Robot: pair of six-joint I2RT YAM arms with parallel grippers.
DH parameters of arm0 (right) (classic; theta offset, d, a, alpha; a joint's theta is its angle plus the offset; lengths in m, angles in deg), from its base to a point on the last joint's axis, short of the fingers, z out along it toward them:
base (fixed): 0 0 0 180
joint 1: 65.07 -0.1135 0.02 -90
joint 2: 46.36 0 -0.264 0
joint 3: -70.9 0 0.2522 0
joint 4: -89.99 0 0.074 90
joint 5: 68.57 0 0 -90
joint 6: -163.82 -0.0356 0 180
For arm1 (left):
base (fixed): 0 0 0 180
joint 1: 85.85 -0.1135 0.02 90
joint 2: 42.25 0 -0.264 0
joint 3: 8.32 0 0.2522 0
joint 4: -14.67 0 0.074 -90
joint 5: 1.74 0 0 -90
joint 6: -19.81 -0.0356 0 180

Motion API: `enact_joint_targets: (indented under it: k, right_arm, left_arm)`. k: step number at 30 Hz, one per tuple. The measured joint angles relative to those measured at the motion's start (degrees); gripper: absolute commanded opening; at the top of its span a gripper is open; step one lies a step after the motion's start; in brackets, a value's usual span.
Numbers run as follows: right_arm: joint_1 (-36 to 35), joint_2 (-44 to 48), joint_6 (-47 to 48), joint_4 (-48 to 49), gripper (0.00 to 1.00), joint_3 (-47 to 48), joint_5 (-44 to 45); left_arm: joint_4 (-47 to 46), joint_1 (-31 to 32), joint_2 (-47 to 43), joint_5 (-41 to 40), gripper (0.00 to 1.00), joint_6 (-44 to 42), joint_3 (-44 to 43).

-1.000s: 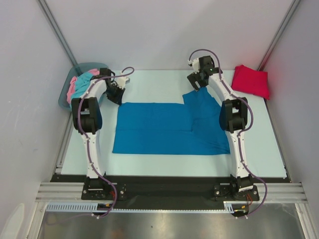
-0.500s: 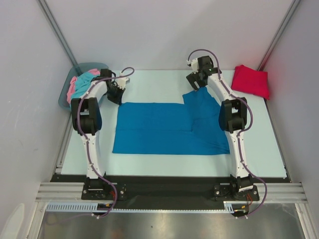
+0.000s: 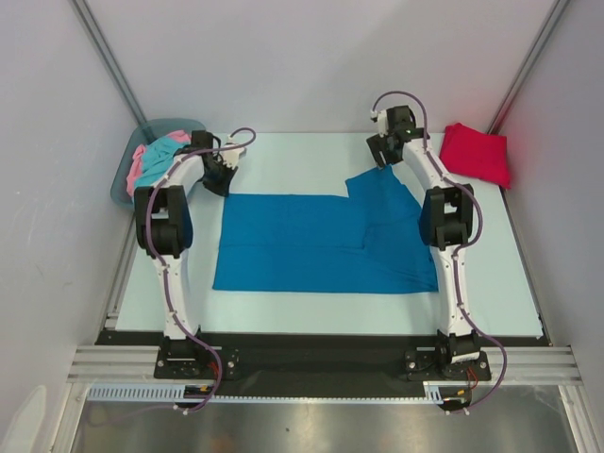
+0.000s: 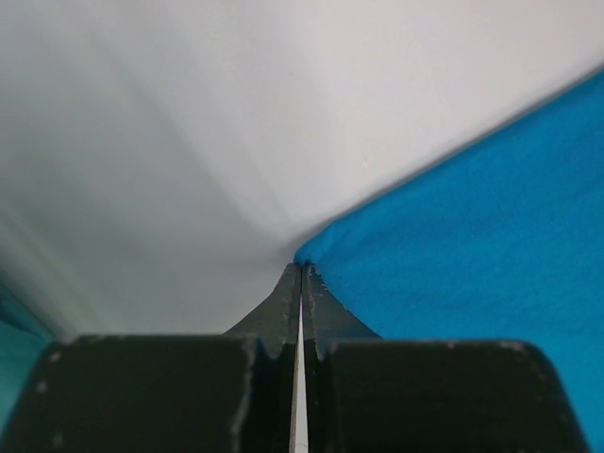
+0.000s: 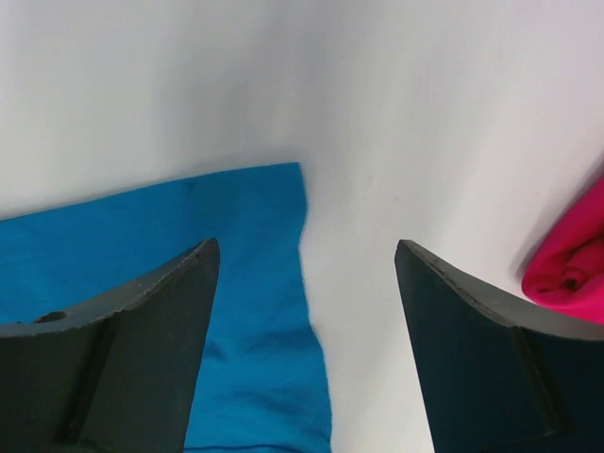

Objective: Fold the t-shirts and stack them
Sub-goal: Fold the tshirt

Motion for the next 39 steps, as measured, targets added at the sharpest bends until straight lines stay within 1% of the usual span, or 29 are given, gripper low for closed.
enact_joint_targets:
  k: [2, 7, 10, 12, 14, 22, 39]
  right_arm:
    - [1.22, -0.68, -1.9, 0.07, 0.77, 0.31, -0.13]
    - [3.98, -2.86, -5.2, 0.37, 0.78, 1.31, -1.84]
    - [4.96, -3.91, -6.49, 0.42, 0.74, 1.42, -3.32]
    - [5.05, -4.59, -7.3, 0.39, 0.74, 1.79, -4.61]
    - [4.98, -5.25, -8.07, 0.39, 0.7, 2.73, -5.73]
    - [4.74, -6.73, -9.79, 0.46, 0.74, 4.92, -9.38]
    - [5.29, -7.23, -10.25, 0.59, 0.73, 6.14, -6.99]
  left_arm:
    - [0.07, 0.28, -0.44, -0.15, 0.0, -0.04, 0.37]
    - [0.63, 1.29, -2.4, -0.74, 0.0, -0.74, 0.94]
    - [1.6, 1.84, -4.15, -1.55, 0.0, -2.01, 1.4]
    - [2.14, 2.14, -5.09, -1.99, 0.0, -2.93, 1.4]
    - [2.6, 2.32, -5.64, -2.47, 0.0, -3.72, 1.38]
    - [4.94, 2.6, -5.7, -3.91, 0.0, -5.07, 1.29]
    - [5.62, 4.07, -5.7, -4.46, 0.0, -5.09, -0.04]
